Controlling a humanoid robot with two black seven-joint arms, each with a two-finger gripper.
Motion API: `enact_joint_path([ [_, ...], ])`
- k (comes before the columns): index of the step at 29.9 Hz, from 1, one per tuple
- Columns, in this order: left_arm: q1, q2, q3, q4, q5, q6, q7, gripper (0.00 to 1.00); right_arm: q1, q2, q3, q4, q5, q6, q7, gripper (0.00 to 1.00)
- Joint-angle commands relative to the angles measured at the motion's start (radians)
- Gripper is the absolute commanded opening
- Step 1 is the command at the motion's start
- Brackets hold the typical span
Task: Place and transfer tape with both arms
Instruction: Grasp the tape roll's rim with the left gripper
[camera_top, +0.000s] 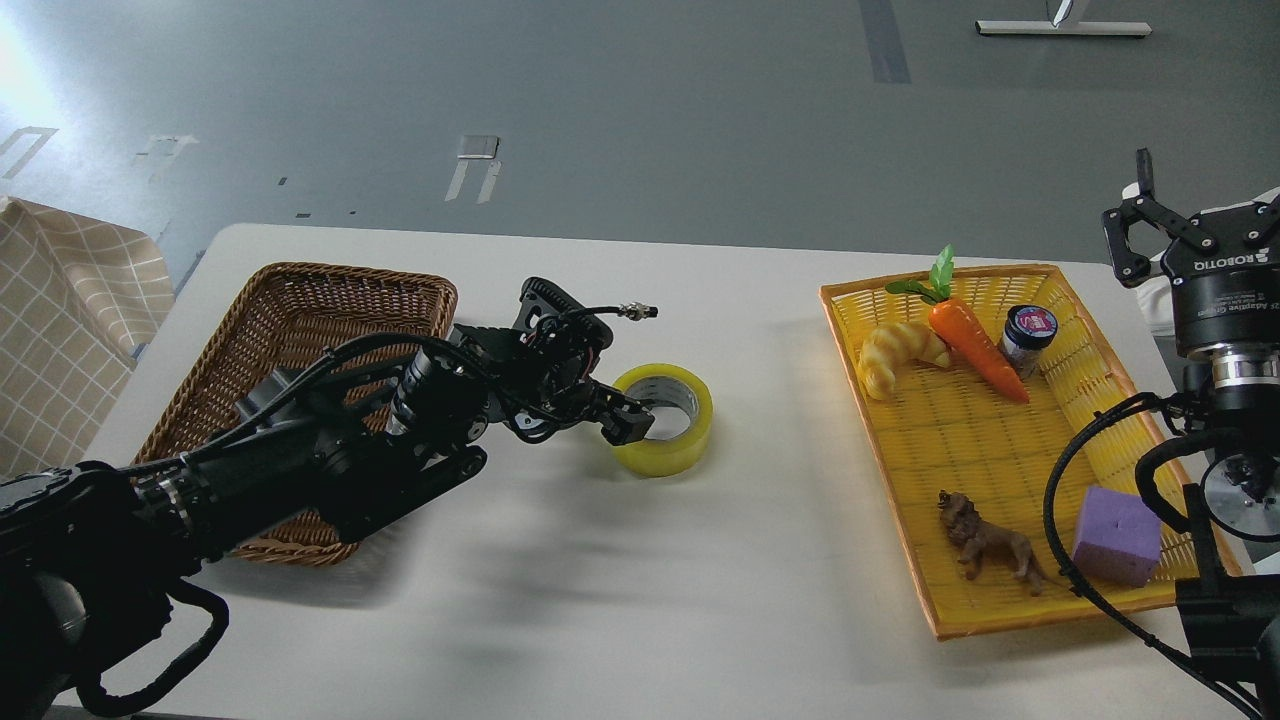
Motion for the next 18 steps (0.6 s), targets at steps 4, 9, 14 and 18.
enact_joint_path([
  [4,0.007,-0.002,0.0,0.0,0.001,0.0,0.005,0.65,-0.001,0.0,0.0,0.0,0.0,0.0,0.001,1.0],
  [9,0.013,-0.002,0.0,0.002,0.001,0.0,0.005,0.33,-0.006,0.002,0.0,0.0,0.0,0.0,0.001,1.0],
  [14,0.027,-0.002,0.001,0.006,0.004,0.01,-0.001,0.03,-0.006,0.002,0.0,0.0,0.0,0.0,0.001,1.0],
  [18,0.022,-0.003,0.037,-0.006,0.004,0.05,-0.052,0.0,-0.006,0.003,0.0,0.0,0.0,0.0,0.001,1.0],
])
